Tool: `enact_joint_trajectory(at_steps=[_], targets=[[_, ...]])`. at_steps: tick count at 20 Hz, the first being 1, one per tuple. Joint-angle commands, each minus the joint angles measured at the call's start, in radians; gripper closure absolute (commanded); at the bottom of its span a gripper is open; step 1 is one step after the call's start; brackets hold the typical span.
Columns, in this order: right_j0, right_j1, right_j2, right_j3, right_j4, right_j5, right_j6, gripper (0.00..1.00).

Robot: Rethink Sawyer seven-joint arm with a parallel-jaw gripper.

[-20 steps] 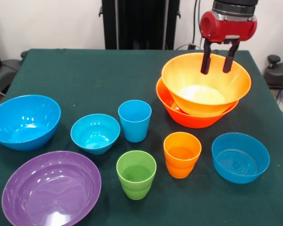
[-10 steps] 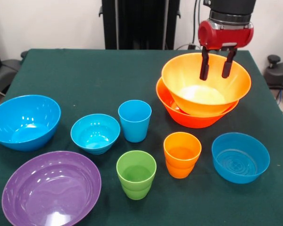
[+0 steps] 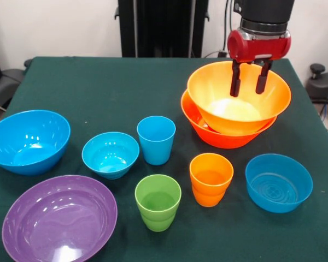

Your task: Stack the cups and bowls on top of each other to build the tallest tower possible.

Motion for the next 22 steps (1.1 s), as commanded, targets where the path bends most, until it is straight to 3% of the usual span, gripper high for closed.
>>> enact_joint_trajectory(at_steps=[1,14,22], targets=[[-0.031,0.043,0.195,-0.075,0.042,0.09,-0.209,0.0],[-0.043,0.077,0.189,-0.074,-0.013,0.031,-0.17,0.0],[-0.052,0.079,0.2,-0.064,-0.033,0.006,-0.195,0.0]])
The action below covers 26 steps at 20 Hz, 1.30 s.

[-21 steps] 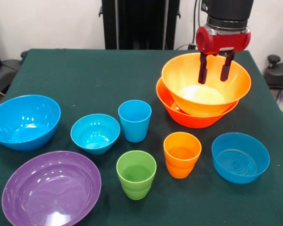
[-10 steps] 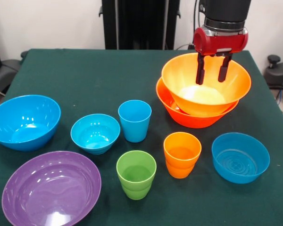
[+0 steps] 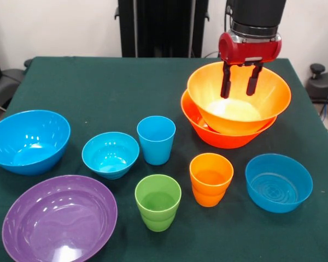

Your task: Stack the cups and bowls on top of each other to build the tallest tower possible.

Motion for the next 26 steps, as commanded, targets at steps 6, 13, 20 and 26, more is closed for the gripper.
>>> enact_joint_trajectory(at_steps=[6,13,20,26], targets=[[-0.039,0.06,0.224,-0.036,-0.008,0.024,-0.279,0.0],[-0.041,0.059,0.235,-0.029,-0.01,0.026,-0.306,0.0],[-0.044,0.063,0.232,-0.016,-0.023,0.009,-0.331,0.0],[-0.047,0.066,0.231,-0.009,-0.037,-0.007,-0.34,0.0]])
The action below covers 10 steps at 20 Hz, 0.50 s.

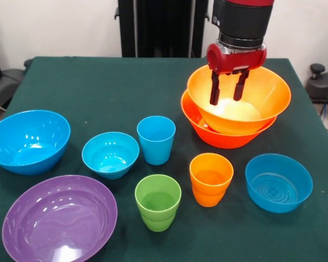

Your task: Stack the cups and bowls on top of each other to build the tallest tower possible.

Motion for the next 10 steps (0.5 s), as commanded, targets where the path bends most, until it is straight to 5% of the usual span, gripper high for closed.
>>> enact_joint_trajectory(at_steps=[1,10], targets=[[-0.026,0.052,0.194,-0.01,-0.025,-0.009,-0.208,0.0],[-0.023,0.062,0.189,-0.016,-0.071,-0.029,-0.197,0.0]])
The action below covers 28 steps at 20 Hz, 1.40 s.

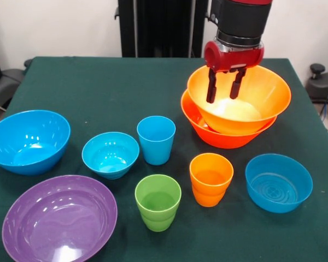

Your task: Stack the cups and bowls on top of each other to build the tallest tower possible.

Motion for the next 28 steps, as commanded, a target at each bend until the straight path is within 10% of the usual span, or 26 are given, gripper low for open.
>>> enact_joint_trajectory(at_steps=[1,28], targets=[[-0.024,0.064,0.187,-0.019,-0.046,-0.033,-0.199,0.0],[-0.028,0.082,0.203,-0.003,-0.146,-0.017,-0.198,0.0]])
